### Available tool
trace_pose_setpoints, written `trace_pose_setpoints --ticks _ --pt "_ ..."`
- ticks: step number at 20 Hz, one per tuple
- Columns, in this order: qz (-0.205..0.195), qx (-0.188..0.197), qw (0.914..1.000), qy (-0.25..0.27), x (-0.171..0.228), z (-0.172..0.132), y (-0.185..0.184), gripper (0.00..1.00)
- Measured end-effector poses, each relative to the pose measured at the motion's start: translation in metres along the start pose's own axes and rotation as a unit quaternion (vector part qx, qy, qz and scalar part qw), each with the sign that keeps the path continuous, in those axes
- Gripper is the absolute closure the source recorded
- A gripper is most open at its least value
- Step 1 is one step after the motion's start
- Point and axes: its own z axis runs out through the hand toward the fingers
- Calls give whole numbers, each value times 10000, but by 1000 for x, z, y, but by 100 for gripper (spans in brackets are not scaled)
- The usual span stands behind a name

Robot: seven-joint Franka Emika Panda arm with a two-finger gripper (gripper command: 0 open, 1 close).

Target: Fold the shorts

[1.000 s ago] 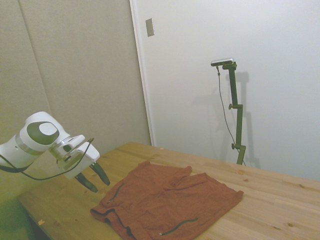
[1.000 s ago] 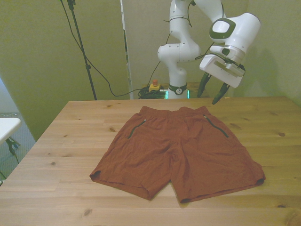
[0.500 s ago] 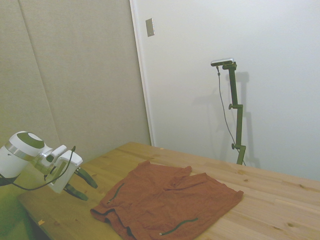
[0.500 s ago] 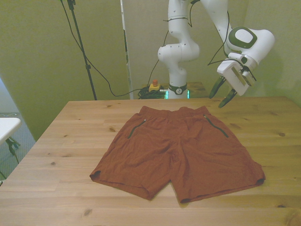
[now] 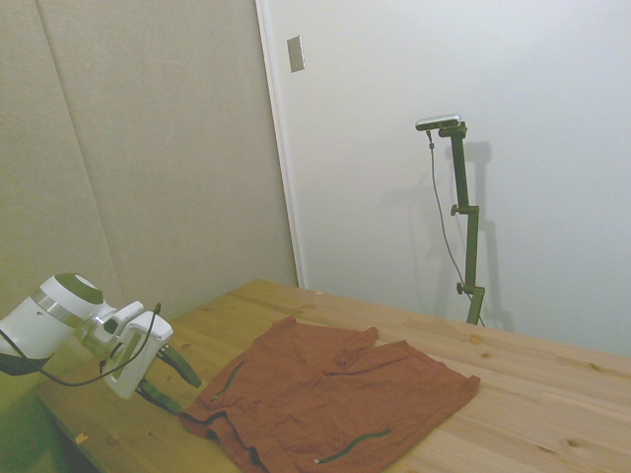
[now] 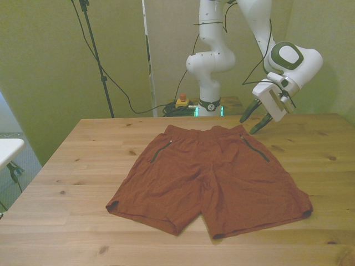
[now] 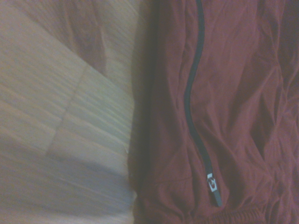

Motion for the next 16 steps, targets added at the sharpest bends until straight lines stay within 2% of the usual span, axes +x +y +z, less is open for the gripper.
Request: trace_pose_setpoints --ticks 4,5,16 --pt "24 -170 9999 -15 5 20 7 0" --pt "45 -187 9998 -28 8 24 8 100" --pt "83 -157 9998 -130 15 30 3 100"
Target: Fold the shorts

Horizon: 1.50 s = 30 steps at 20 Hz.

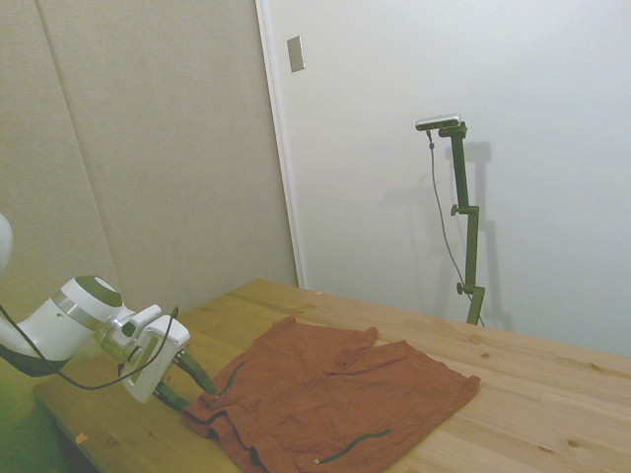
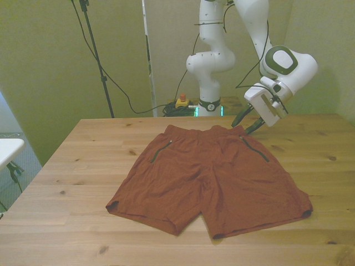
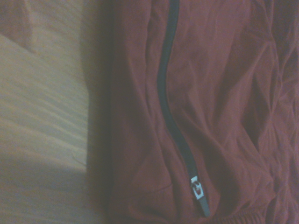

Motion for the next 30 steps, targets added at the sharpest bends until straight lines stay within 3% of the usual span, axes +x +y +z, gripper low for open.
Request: trace_pose_setpoints --ticks 19,24,30 --pt "105 191 9995 -222 -9 5 -10 100" --pt "366 541 9959 -632 9 -8 4 100" --pt "754 896 9852 -1253 64 -5 51 100"
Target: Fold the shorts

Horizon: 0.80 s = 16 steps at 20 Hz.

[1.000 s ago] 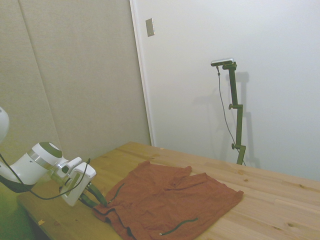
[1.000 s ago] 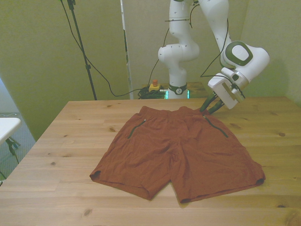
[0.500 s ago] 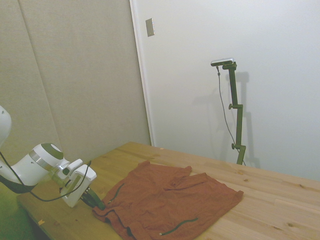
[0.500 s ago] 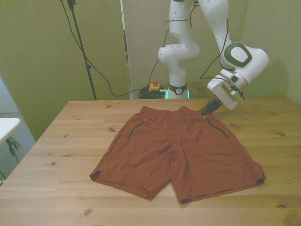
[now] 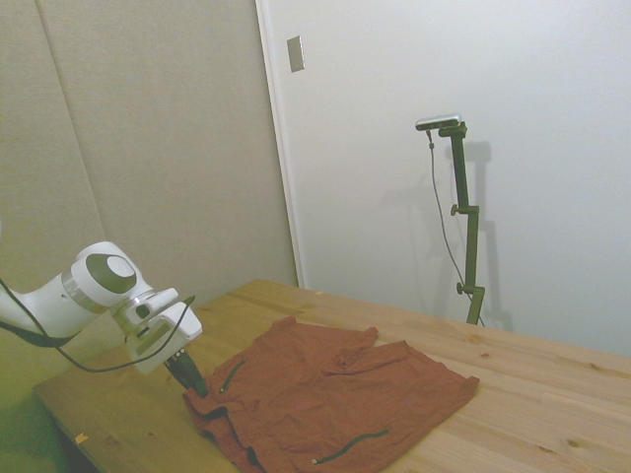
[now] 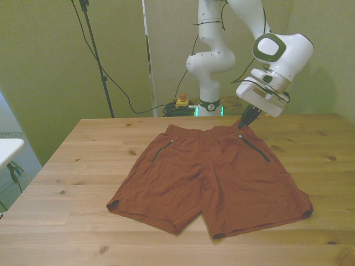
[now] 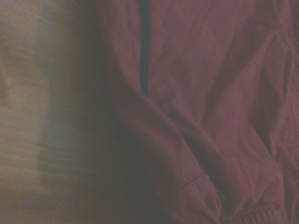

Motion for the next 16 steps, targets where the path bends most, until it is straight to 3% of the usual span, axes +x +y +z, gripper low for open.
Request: trace_pose_setpoints --ticks 4,7,10,13,16 --pt "262 456 9964 -666 49 -9 39 100" --pt "435 959 9871 -1206 83 -15 76 100" --pt "666 1188 9783 -1561 111 -9 110 100" --pt "867 1655 9594 -2111 142 7 140 100" --pt "1073 1866 9439 -2506 174 35 168 100"
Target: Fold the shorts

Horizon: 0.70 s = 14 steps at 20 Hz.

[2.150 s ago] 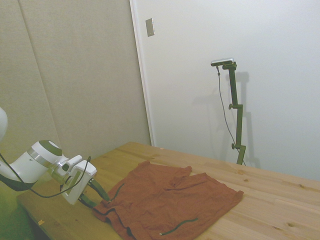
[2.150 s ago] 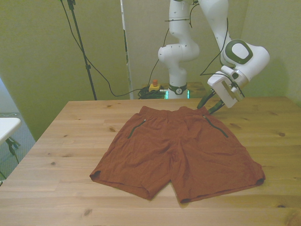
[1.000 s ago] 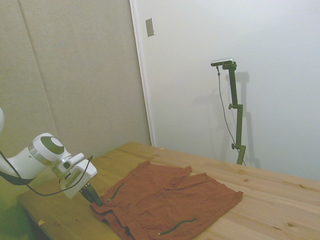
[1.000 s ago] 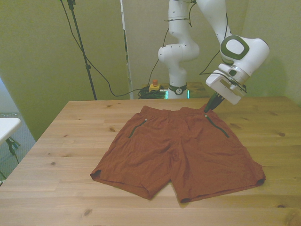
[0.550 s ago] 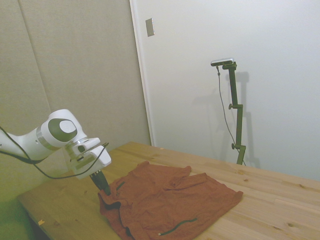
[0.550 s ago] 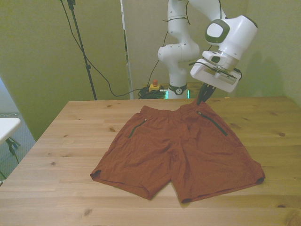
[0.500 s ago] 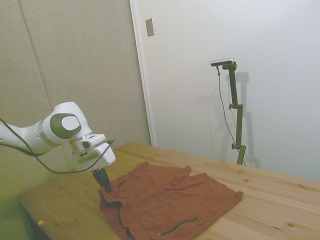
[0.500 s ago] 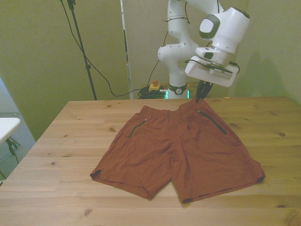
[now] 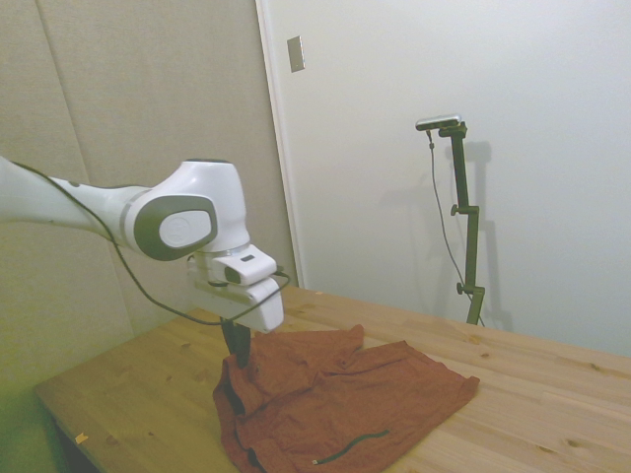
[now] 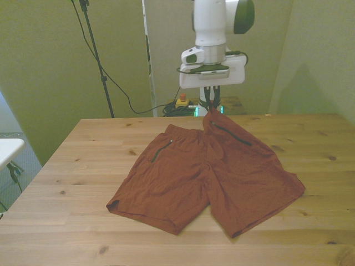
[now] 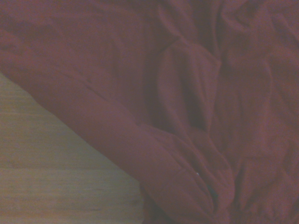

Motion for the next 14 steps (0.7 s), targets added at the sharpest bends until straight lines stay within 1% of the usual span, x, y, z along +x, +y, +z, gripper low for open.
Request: trace_pose_setpoints --ticks 2,4,10,14 --pt "150 9 9999 -81 22 0 10 100" --pt "222 11 9997 -100 32 -3 15 100" --pt "255 154 9995 -48 39 -32 23 100" --pt "403 294 9987 -35 46 -43 43 100"
